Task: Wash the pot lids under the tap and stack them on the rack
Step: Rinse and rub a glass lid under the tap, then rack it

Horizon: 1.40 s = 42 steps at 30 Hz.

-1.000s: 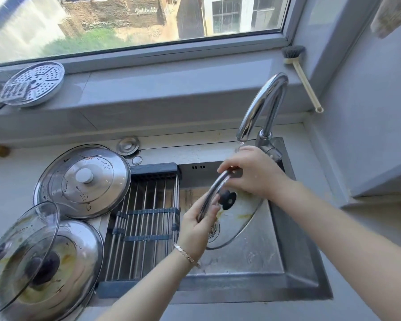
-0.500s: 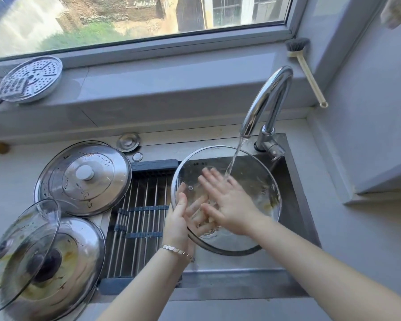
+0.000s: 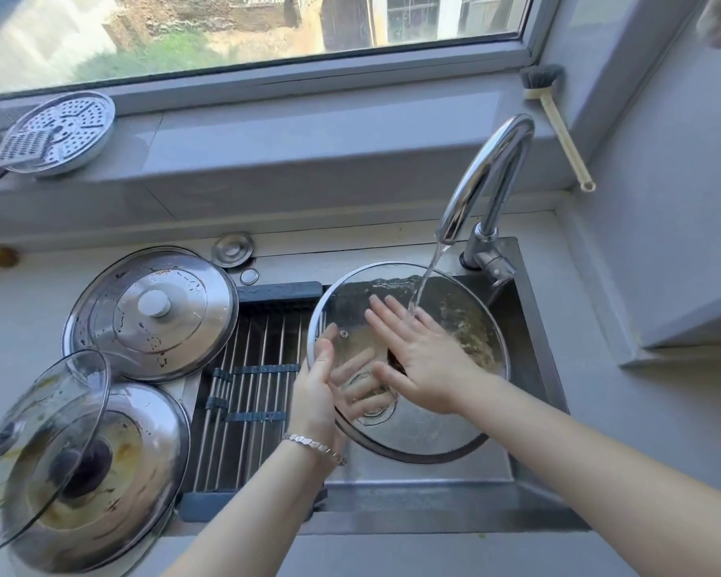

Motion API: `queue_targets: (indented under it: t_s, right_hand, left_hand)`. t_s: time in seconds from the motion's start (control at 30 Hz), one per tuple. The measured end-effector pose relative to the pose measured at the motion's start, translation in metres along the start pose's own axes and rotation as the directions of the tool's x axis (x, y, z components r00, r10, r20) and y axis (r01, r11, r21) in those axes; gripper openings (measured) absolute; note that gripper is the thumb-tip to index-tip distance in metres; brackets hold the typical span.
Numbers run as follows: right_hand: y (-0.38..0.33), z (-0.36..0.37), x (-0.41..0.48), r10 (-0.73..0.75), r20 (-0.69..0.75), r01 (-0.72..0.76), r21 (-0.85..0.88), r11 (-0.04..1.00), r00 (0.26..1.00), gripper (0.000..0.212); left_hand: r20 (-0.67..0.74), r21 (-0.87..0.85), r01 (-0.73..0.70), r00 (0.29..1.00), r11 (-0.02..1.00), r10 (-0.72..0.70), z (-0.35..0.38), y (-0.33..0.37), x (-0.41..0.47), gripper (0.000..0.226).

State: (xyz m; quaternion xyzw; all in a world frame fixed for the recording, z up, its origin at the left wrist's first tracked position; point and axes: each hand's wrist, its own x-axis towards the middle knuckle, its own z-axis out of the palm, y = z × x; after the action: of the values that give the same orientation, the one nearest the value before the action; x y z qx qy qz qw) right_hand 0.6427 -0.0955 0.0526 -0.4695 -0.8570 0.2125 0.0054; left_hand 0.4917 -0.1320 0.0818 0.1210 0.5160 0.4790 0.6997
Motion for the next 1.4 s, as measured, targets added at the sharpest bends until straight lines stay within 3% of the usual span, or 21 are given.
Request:
queue_targets:
  t_s: [0.07,0.13,0.2,0.4,0.57,0.67,0.77,0.9,1.0,1.17,1.3,1.4]
  right_hand:
    - [-0.011,0.0,0.005,-0.021,-0.024,0.022,0.035,0.999,0.999,0.078]
    - [-0.025,0.002,0.007,-0.17,-0.013,0.17,0.04,0.985,0.985,0.071]
    - [-0.027,0.0,0.009,-0.222,-0.007,0.222,0.031,0.974,0.975,0.069]
    - [0.007,-0.002,0.021,0.136,-0.059,-0.13,0.09,0.987,0.989,0.07]
    - [0.005,0.003,0.01,0.467,-0.086,-0.444,0.198,0.874,0.88,0.064]
    - [-0.014,0.005,0.022,0.589,-0.144,-0.518,0.345,0.783,0.795,0.064]
    - [-0.029,0.0,0.038,0.471,-0.229,-0.375,0.36,0.854,0.852,0.061]
    - [-0.041,-0.002,0.039,0.113,-0.328,-0.016,0.285,0.958,0.938,0.056]
    - [-0.043,0.006,0.034,-0.168,-0.386,0.243,0.155,0.958,0.907,0.052]
    - [-0.028,0.015,0.009,-0.457,-0.292,0.486,0.032,0.873,0.84,0.045]
    - [-0.002,0.025,-0.01,-0.548,-0.198,0.543,-0.084,0.835,0.812,0.041]
    - [0.01,0.017,0.001,-0.396,-0.25,0.376,-0.125,0.918,0.883,0.041]
  left_hand:
    - [-0.016,0.019,0.011,1.0,1.0,-0.011,0.002,-0.001,0.001,0.023]
    - [-0.038,0.013,0.016,0.999,1.0,-0.015,0.002,-0.003,0.004,0.031]
    - [-0.015,0.023,0.033,0.999,0.999,-0.032,0.002,-0.003,0.005,0.036]
    - [0.0,0.11,0.03,1.0,0.993,-0.031,0.0,0.002,0.0,0.022]
    - [-0.037,0.13,-0.046,0.998,0.99,0.051,-0.004,0.009,0.0,0.019]
    - [-0.019,0.124,-0.041,0.999,0.991,0.044,0.002,0.006,-0.002,0.019]
    - [0.003,0.103,-0.036,0.999,0.994,0.036,0.007,0.003,-0.003,0.022]
    - [0.016,0.102,-0.055,0.998,0.993,0.054,0.003,0.012,0.003,0.029]
    - [0.026,0.151,-0.063,0.998,0.987,0.06,-0.002,0.017,0.006,0.037]
    - [0.074,0.147,-0.096,0.994,0.984,0.086,-0.006,0.029,0.011,0.035]
    - [0.09,0.133,-0.135,0.988,0.982,0.124,-0.009,0.042,0.015,0.035]
    - [0.092,0.178,-0.156,0.986,0.972,0.141,-0.009,0.038,0.013,0.028]
